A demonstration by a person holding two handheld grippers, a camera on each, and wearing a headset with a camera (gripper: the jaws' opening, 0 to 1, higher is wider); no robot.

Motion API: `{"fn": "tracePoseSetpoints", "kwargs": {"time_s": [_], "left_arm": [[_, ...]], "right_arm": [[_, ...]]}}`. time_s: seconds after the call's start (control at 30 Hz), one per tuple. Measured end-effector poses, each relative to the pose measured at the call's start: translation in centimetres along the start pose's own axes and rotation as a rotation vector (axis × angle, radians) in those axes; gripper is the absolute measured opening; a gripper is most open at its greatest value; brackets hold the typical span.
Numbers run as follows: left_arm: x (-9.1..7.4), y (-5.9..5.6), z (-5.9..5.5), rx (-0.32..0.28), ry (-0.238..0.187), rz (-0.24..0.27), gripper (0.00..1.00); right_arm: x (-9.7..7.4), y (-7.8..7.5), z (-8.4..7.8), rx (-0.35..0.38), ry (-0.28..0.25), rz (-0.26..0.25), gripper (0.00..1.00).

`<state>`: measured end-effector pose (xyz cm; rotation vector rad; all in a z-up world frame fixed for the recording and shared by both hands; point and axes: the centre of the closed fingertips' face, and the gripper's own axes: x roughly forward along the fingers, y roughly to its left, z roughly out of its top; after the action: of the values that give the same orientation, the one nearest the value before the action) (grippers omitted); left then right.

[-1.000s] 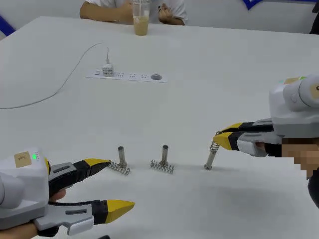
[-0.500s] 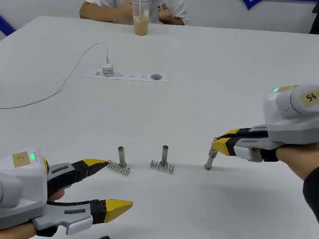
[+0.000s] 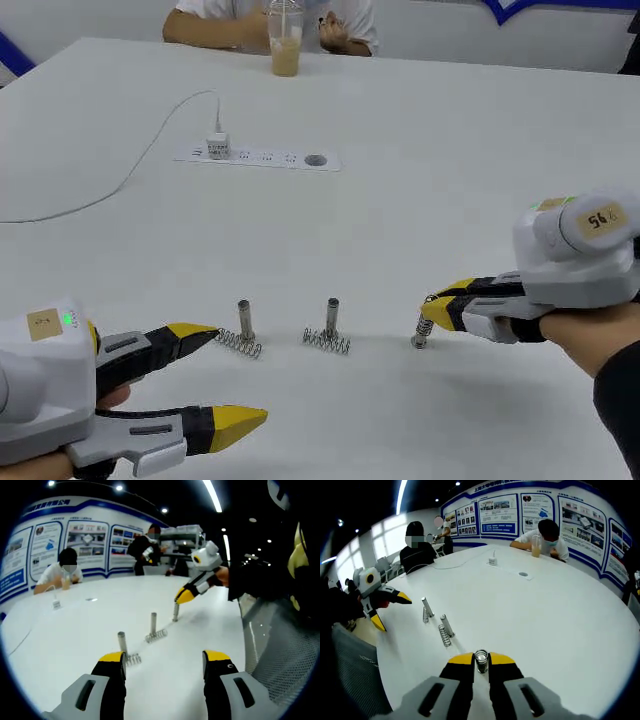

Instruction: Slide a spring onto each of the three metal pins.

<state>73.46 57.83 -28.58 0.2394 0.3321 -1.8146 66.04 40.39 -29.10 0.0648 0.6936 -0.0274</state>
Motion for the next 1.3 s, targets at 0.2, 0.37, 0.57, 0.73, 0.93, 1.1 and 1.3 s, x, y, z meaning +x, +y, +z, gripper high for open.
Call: {"fn": "tracePoseSetpoints", "kwargs": {"time_s": [0.2, 0.37, 0.57, 0.73, 0.93, 1.1, 1.3], "left_arm": [[0.0, 0.0, 0.0, -0.001, 0.000, 0.001, 0.63], [0.0, 0.0, 0.0, -0.001, -0.001, 0.001, 0.63], [0.0, 0.0, -0.1, -0.004, -0.002, 0.001, 0.63], [0.0, -0.1, -0.2, -0.005, -0.001, 0.000, 0.63], [0.1, -0.1, -0.2, -0.006, -0.001, -0.001, 0.63], [0.1, 0.0, -0.3, -0.007, 0.000, 0.000, 0.63], [0.1, -0.1, -0.3, -0.005, -0.001, -0.001, 0.63]], "right_arm": [[0.4, 0.0, -0.6, 0.000, 0.016, 0.005, 0.12], [0.7, -0.1, -1.0, -0.002, 0.029, 0.004, 0.12], [0.9, -0.1, -1.2, -0.007, 0.032, 0.001, 0.12], [0.9, 0.0, -1.1, -0.012, 0.030, 0.004, 0.12], [0.9, -0.2, -1.2, -0.022, 0.032, -0.005, 0.13], [0.4, -0.2, -0.7, -0.042, 0.019, -0.017, 0.15], [-0.3, 0.0, 0.4, -0.061, -0.007, -0.027, 0.16]]}}
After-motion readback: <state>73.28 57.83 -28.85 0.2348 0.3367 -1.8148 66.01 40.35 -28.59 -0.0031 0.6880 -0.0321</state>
